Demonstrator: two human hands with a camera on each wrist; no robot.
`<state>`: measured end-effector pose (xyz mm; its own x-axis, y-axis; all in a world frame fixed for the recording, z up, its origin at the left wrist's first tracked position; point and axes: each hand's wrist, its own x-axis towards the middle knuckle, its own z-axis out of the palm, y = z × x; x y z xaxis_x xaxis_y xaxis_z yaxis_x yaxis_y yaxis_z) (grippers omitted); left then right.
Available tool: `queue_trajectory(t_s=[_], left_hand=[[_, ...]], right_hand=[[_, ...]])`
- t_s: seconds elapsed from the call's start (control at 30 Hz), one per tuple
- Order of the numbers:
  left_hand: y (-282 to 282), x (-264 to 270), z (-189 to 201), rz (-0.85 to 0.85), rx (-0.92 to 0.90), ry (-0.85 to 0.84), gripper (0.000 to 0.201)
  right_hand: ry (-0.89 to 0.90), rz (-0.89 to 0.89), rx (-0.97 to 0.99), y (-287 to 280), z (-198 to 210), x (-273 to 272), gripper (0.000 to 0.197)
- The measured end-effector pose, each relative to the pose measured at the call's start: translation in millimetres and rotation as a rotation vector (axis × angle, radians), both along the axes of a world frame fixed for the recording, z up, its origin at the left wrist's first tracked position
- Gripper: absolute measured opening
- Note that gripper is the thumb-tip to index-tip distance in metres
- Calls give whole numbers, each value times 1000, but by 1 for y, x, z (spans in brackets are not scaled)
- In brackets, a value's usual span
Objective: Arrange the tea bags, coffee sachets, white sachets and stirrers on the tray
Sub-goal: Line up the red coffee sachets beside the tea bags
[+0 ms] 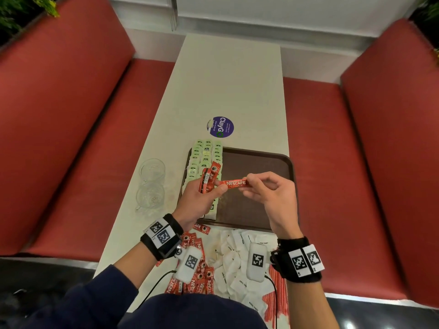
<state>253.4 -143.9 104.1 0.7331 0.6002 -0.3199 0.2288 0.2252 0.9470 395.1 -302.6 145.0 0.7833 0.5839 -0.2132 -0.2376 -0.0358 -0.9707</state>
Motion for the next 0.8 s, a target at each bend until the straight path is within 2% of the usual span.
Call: queue_trajectory(t_s=[0.13,0.23,0.4,0.53,0.67,0.73,0.8], left_hand=[[0,3,-6,-39,-74,-9,15],[1,7,-9,-17,-14,37,15],[8,7,-14,13,13,137,19],[13,0,-15,58,-59,137,42],[17,-10,-13,56,-18,152,39],[18,-16,-8,45,-14,169,42],[15,-18,2,56,-31,163,35]], right_hand=[[-3,-1,-65,0,-6,11,27],[25,-17,-102,-1,-20,19,25],[-50,163,-214,-3,-49,36,12],[-147,-7,-436,7,-94,59,12],[-150,-7,-589,29,-126,78,10],[-276,34,-674,40,-130,81,12],[-509,104,-896,42,-123,77,22]])
